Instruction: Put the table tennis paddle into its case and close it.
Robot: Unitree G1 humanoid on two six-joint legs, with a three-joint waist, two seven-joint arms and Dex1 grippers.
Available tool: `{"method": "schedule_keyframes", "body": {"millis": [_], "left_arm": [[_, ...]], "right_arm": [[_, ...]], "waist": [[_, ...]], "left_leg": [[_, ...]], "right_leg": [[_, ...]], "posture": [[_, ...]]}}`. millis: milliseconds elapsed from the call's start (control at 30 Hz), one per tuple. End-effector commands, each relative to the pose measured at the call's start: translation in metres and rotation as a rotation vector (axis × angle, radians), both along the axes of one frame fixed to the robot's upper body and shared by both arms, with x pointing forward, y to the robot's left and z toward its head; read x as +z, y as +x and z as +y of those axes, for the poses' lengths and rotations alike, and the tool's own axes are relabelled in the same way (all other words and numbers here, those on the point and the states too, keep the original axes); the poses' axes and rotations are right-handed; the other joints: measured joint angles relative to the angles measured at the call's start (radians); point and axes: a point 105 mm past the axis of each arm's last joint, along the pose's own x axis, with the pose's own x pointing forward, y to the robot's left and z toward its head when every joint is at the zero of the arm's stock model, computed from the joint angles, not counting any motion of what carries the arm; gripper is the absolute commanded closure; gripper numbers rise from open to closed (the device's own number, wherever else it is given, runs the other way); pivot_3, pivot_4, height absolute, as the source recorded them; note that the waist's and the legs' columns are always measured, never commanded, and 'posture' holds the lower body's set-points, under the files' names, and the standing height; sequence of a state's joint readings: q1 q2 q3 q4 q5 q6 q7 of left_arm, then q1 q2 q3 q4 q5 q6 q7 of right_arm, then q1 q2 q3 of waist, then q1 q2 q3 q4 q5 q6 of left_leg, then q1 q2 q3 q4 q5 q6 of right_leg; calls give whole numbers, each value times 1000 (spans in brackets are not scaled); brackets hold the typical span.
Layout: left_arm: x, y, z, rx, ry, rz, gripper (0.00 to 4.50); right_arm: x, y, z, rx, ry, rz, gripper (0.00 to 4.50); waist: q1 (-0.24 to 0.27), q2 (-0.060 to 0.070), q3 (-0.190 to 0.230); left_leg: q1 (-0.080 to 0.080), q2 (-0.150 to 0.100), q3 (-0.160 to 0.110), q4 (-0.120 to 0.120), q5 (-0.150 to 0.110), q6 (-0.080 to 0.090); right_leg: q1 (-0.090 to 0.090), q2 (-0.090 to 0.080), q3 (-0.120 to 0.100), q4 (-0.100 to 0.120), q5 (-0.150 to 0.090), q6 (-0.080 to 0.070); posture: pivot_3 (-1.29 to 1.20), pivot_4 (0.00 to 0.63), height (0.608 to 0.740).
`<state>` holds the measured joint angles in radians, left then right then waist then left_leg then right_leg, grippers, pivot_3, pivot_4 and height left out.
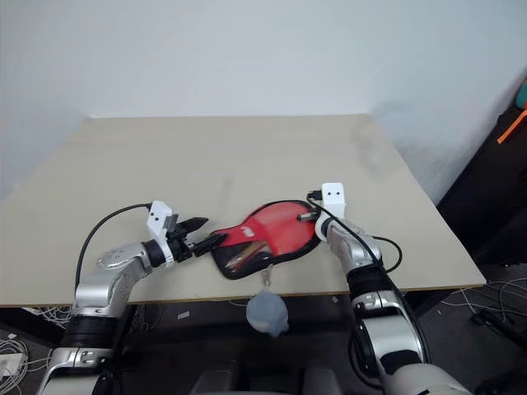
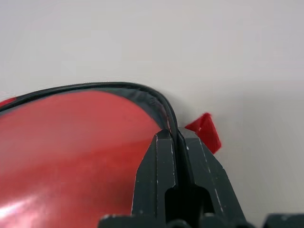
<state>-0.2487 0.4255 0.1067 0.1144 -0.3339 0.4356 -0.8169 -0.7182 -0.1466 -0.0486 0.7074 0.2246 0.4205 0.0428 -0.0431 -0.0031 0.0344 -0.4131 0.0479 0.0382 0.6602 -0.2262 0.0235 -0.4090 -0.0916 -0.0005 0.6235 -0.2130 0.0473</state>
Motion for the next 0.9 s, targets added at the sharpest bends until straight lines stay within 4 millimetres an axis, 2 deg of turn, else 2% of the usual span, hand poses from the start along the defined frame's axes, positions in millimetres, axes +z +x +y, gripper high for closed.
{"method": "schedule_keyframes", "body": {"millis": [33,133,233,400,567,667,767,900], "left_arm": [[18,1,7,29,-10,-78,0],[16,-3,12,55,-7,-74,0],[15,-6,20,92,-2,-73,0],[15,-11,36,136,19,-65,0],[19,-16,53,184,35,-72,0],[21,-17,60,209,36,-78,0],[23,-16,62,232,32,-80,0],[23,-8,61,244,38,-83,0]], "right_arm": [[21,14,-32,-164,-60,-83,4482],[14,13,-21,-102,-90,-71,4482],[14,11,-2,-11,-60,-82,3794],[32,8,12,63,-41,-150,2045],[63,2,10,104,4,-226,152],[80,-8,25,209,106,-238,41],[107,-27,44,389,244,-274,41],[110,-38,56,481,269,-265,41]], "waist": [[0,0,0],[-3,0,0],[-7,0,0],[-11,1,1],[-10,2,1],[-8,2,1],[-8,2,1],[-8,2,1]], "left_leg": [[0,0,0,0,0,0],[1,0,0,-1,0,0],[1,2,1,-2,0,0],[2,3,2,-3,0,0],[2,4,4,-6,0,0],[2,4,4,-6,0,0],[2,4,4,-6,0,0],[2,4,4,-6,0,0]], "right_leg": [[0,0,0,0,0,0],[0,1,2,0,0,0],[-1,4,4,0,0,0],[-3,5,5,1,0,0],[-5,5,8,1,0,0],[-5,5,8,0,0,0],[-5,5,8,0,0,0],[-4,5,7,0,0,0]], "posture": [[0,0,740],[0,0,740],[0,0,740],[0,0,740],[0,0,740],[0,0,740],[0,0,740],[0,0,740]]}}
